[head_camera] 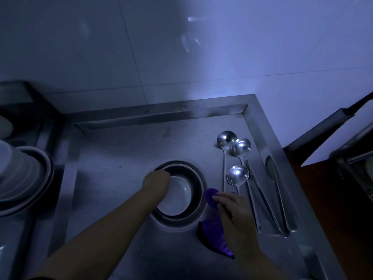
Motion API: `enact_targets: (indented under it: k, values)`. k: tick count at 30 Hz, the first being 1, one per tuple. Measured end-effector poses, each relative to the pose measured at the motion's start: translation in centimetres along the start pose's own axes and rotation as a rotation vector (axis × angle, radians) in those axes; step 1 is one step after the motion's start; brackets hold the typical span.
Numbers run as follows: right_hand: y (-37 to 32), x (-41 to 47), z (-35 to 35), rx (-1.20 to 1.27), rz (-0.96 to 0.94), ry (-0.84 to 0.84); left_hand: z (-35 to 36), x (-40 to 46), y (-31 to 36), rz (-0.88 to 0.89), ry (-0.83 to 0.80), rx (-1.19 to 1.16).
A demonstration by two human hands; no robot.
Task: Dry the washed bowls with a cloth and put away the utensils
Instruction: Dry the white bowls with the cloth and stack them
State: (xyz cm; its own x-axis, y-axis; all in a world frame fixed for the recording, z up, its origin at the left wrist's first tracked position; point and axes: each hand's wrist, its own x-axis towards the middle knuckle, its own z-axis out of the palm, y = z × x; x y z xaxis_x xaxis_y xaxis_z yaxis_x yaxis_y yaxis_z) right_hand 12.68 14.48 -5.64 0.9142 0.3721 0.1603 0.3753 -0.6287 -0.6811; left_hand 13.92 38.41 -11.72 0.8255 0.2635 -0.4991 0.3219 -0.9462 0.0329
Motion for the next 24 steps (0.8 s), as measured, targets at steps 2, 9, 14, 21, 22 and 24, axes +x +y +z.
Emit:
enact_targets:
  k: [2, 9, 14, 21, 22, 24]
  values:
    - [-0.4, 0.1, -0.3, 0.001, -0.014, -0.001, -1.0, -1.1, -0.7, -0.037, 0.041, -0.089]
    - [-5.1, 1.6, -0.7, 0.157, -0.056, 0.027, -5.3, -10.6, -4.5, -0.176, 0.355, -0.566]
    - [-11.7, 2.0, -0.4, 0.323, -0.108, -0.021, -8.4, -19.1, -5.6, -0.271, 0.604, -0.815]
    - [-20.8, 1.6, -1.5, 0.533, -0.233, 0.061, -12.0, -28.3, -7.5, -0.061, 0.869, -0.885]
    - [-22.0, 1.7, -1.7, 0.558, -0.256, 0.072, -12.4, -29.3, -8.0, -0.019, 0.896, -0.861]
    - [-24.1, 1.6, -1.9, 0.588, -0.316, 0.089, -13.1, -31.1, -9.1, 0.026, 0.942, -0.858]
